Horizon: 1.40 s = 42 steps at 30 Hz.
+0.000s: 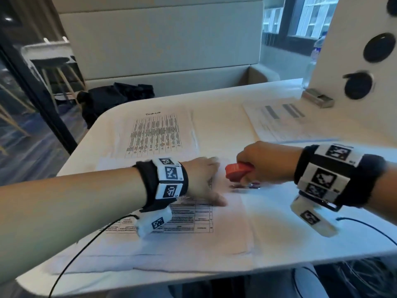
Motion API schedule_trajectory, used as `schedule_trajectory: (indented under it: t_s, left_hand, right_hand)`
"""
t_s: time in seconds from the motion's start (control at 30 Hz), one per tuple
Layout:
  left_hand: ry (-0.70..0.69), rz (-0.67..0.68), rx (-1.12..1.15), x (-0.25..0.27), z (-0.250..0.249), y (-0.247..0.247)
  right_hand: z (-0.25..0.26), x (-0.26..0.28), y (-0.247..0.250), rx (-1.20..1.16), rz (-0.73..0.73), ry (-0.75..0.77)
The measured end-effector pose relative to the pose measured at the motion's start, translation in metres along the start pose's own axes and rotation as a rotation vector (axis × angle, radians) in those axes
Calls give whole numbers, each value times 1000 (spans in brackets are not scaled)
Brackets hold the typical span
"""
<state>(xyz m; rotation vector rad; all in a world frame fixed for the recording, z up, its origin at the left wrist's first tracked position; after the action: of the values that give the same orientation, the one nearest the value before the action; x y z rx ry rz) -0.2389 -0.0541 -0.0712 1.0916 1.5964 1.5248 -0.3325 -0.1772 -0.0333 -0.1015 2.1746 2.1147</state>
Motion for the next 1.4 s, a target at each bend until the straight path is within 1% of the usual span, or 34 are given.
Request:
schedule_trajectory:
  t_s: [0.1,0.27,0.43,0.57,0.67,0.87,0.93,1.03,1.1,1.13,1.17,1.27,1.3,1.33,1.37,1.4]
  left_hand:
    - [-6,92,-31,2,0,-4]
    - [43,153,-70,6,2,-9]
    - [37,157,-69,5,4,-11]
    - [30,167,-77,6,5,-11]
    - [34,174,-107,5,9,-15]
    - [55,177,-131,5,8,-17]
    - [49,178,-135,5,7,-16]
    - [46,173,-125,5,8,-16]
    - [44,168,-119,5,7,-16]
    - [43,168,-120,6,7,-16]
    - [44,169,-121,6,7,-15]
    - [55,185,-135,7,6,-15]
    - [55,190,-137,8,6,-15]
    - [54,191,-137,8,6,-15]
    - [52,190,-135,7,6,-15]
    - [51,186,-135,7,7,-16]
  right_hand:
    - [-1,-9,-6,-4,-24,27]
    - [3,-22,-18,23,-12,75]
    - [5,-32,-25,-17,23,87]
    - [10,-32,-23,-85,11,168]
    - [14,-30,-20,-69,-4,217]
    - [19,-33,-23,-59,8,147]
    - [20,-32,-22,-17,-46,209]
    - [22,-27,-21,96,-242,449]
    - [23,-23,-20,147,-345,555]
    - [24,-23,-20,164,-367,581]
    - [24,-23,-20,165,-348,576]
    - [20,-28,-23,100,-159,399]
    - [19,-29,-25,97,-126,375]
    - [20,-29,-24,90,-122,375]
    - [22,-28,-22,91,-151,406]
    - [23,-26,-20,116,-215,467]
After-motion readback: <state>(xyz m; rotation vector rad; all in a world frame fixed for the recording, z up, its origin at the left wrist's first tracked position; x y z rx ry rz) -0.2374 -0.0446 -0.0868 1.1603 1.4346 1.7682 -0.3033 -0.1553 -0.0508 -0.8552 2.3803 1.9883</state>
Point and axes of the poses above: each hand's wrist, its own x-axis away from the middle knuckle, its own y-axis out of the back of the hand, z = x × y, the point moved 3 cm from there along -x, towards the middle knuckle, and after that the axes turned 15 degrees about -z, right-handed, at the moved point
